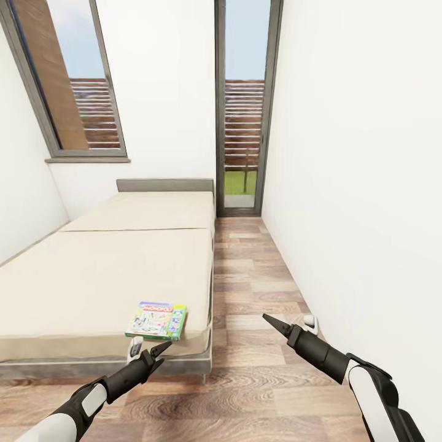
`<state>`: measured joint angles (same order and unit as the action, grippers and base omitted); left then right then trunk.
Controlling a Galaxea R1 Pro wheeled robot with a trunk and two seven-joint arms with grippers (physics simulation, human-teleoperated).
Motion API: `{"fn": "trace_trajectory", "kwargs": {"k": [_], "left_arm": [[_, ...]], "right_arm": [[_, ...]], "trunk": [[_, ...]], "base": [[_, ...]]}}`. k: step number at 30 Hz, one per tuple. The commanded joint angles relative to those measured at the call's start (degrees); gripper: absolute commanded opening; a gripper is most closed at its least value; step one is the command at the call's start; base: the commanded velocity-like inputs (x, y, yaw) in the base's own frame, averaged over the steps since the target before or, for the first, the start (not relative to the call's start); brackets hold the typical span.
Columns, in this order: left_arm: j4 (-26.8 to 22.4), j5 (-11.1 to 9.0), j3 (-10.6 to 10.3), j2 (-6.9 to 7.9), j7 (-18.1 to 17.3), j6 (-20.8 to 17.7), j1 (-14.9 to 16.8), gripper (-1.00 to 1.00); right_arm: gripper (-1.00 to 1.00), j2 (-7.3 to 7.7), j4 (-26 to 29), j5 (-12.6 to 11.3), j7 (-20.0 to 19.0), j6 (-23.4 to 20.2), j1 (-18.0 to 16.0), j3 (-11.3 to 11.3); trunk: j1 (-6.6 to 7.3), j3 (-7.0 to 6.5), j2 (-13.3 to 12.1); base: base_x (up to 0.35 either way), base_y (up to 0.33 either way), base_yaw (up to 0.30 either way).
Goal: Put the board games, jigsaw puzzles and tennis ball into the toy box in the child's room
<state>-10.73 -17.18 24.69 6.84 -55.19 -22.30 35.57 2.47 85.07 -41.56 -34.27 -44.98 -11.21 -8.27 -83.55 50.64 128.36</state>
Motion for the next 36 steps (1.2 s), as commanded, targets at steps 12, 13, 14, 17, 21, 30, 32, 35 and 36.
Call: {"fn": "trace_trajectory", "kwargs": {"k": [12, 13, 14, 17, 21, 30, 32, 35, 36], "left_arm": [[0.05, -0.4, -0.08, 0.02, -0.12, -0.49, 0.03, 1.0], [0.06, -0.4, -0.08, 0.02, -0.12, -0.5, 0.03, 1.0], [0.05, -0.4, -0.08, 0.02, -0.11, -0.51, 0.03, 1.0], [0.03, -0.4, -0.08, 0.02, -0.1, -0.52, 0.03, 1.0], [0.02, -0.4, -0.08, 0.02, -0.1, -0.5, 0.03, 1.0], [0.01, -0.4, -0.08, 0.02, -0.1, -0.52, 0.03, 1.0], [0.03, -0.4, -0.08, 0.02, -0.1, -0.5, 0.03, 1.0], [0.03, -0.4, -0.08, 0.02, -0.1, -0.48, 0.03, 1.0], [0.02, -0.4, -0.08, 0.02, -0.1, -0.48, 0.03, 1.0]], "right_arm": [[1.0, 0.11, 0.01, -0.11, -0.16, -0.37, -0.04, -0.09], [1.0, 0.13, 0.01, -0.11, -0.15, -0.37, -0.04, -0.1], [1.0, 0.13, 0.01, -0.11, -0.15, -0.37, -0.04, -0.11], [1.0, 0.15, 0.01, -0.11, -0.15, -0.37, -0.04, -0.13], [1.0, 0.16, 0.01, -0.11, -0.16, -0.37, -0.04, -0.13], [1.0, 0.17, 0.01, -0.11, -0.18, -0.37, -0.04, -0.15], [1.0, 0.17, 0.01, -0.11, -0.18, -0.37, -0.04, -0.15], [1.0, 0.17, 0.01, -0.11, -0.18, -0.37, -0.04, -0.16], [1.0, 0.17, 0.01, -0.1, -0.18, -0.37, -0.04, -0.16]], "trunk": [[0.01, 0.05, 0.02], [0.01, 0.05, 0.02], [0.01, 0.05, 0.02], [0.01, 0.05, 0.02], [0.01, 0.05, 0.02], [0.01, 0.05, 0.02], [0.01, 0.05, 0.02], [0.01, 0.05, 0.02], [0.01, 0.05, 0.02]], "base": [[0.007, -0.006, 0.0], [0.001, -0.001, 0.0], [0.001, -0.006, 0.0], [0.01, -0.035, 0.0], [0.07, -0.092, 0.0], [0.04, -0.045, 0.0], [0.012, -0.014, 0.0], [0.007, -0.008, 0.0], [0.004, -0.005, 0.0]]}}
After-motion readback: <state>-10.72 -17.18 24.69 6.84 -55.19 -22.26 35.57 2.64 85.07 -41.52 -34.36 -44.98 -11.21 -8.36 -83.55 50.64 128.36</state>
